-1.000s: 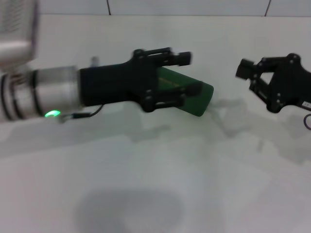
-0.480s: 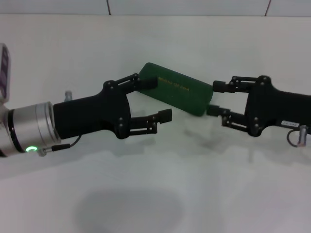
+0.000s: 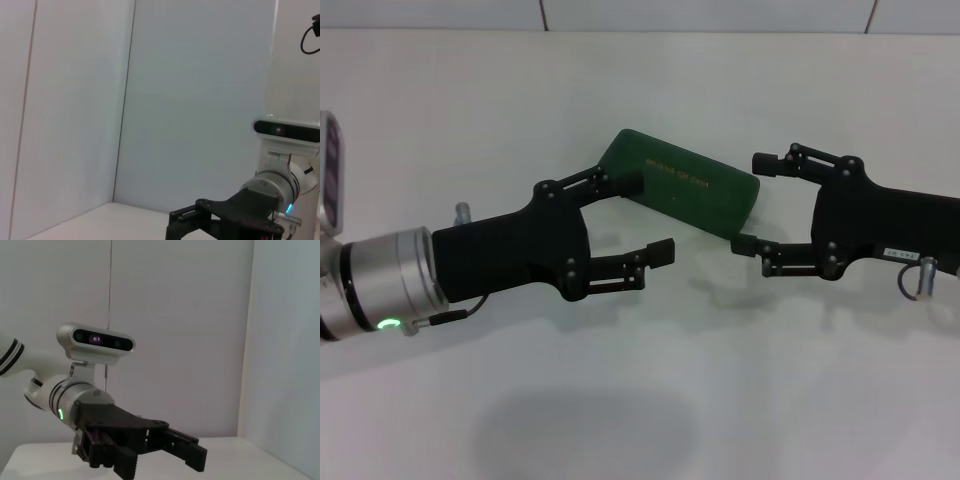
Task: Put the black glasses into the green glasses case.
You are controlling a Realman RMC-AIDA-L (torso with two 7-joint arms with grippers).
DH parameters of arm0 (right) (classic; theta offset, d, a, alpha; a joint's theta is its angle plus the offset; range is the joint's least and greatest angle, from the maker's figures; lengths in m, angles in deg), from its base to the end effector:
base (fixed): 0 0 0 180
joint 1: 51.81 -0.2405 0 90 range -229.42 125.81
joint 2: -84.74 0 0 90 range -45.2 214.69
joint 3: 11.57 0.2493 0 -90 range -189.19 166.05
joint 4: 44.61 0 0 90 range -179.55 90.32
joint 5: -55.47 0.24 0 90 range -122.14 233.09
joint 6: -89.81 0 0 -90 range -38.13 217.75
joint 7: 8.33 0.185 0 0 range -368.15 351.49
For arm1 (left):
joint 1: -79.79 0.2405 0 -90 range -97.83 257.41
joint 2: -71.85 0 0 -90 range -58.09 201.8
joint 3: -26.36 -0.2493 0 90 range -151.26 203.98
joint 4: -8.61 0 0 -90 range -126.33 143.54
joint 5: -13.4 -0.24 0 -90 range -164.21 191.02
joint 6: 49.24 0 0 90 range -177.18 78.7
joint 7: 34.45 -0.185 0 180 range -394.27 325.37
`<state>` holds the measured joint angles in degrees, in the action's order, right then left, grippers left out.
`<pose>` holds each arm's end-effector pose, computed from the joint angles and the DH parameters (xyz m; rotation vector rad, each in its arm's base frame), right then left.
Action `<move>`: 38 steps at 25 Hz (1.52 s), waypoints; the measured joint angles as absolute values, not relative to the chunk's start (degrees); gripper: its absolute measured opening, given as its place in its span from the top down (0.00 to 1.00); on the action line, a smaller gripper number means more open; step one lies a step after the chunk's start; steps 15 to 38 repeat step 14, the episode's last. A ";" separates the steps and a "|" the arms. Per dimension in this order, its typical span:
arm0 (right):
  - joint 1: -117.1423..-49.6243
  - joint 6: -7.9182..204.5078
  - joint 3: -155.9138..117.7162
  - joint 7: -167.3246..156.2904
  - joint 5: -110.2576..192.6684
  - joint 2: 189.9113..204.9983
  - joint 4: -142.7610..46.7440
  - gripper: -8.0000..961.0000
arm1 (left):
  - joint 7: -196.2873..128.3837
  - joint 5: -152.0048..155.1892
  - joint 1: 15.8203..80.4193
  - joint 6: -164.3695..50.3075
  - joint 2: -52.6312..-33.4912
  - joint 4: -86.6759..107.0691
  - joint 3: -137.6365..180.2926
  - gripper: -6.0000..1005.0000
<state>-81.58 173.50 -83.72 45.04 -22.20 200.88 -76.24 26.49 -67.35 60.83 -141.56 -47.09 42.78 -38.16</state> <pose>0.1978 0.3630 -0.0647 -2.7085 0.0007 0.9250 -0.2359 0.3121 -0.0509 -2.6369 -0.3360 -1.1002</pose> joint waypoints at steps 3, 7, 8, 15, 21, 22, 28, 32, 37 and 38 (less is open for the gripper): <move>-81.57 173.50 -83.73 44.55 -21.82 200.94 -75.43 0.14 | 26.17 -67.40 60.46 -141.58 -47.16 42.54 -38.15 0.13; -81.36 173.52 -83.73 43.58 -21.46 200.93 -74.89 0.08 | 25.92 -67.45 60.36 -141.61 -47.25 42.50 -38.14 0.13; -81.28 173.58 -83.73 43.33 -21.44 200.93 -74.85 0.08 | 25.83 -67.45 60.37 -141.61 -47.26 42.48 -38.15 0.13; -81.54 173.62 -83.72 42.93 -21.40 200.92 -73.80 0.08 | 22.83 -67.33 59.92 -141.59 -47.48 40.67 -38.15 0.13; -81.54 173.62 -83.72 42.93 -21.40 200.92 -73.80 0.08 | 22.83 -67.33 59.92 -141.59 -47.48 40.67 -38.15 0.13; -81.54 173.62 -83.72 42.93 -21.40 200.92 -73.80 0.08 | 22.83 -67.33 59.92 -141.59 -47.48 40.67 -38.15 0.13; -81.54 173.62 -83.72 42.93 -21.40 200.92 -73.80 0.08 | 22.83 -67.33 59.92 -141.59 -47.48 40.67 -38.15 0.13; -81.54 173.62 -83.72 42.93 -21.40 200.92 -73.80 0.08 | 22.83 -67.33 59.92 -141.59 -47.48 40.67 -38.15 0.13; -81.54 173.62 -83.72 42.93 -21.40 200.92 -73.80 0.08 | 22.83 -67.33 59.92 -141.59 -47.48 40.67 -38.15 0.13; -81.54 173.62 -83.72 42.93 -21.40 200.92 -73.80 0.08 | 22.83 -67.33 59.92 -141.59 -47.48 40.67 -38.15 0.13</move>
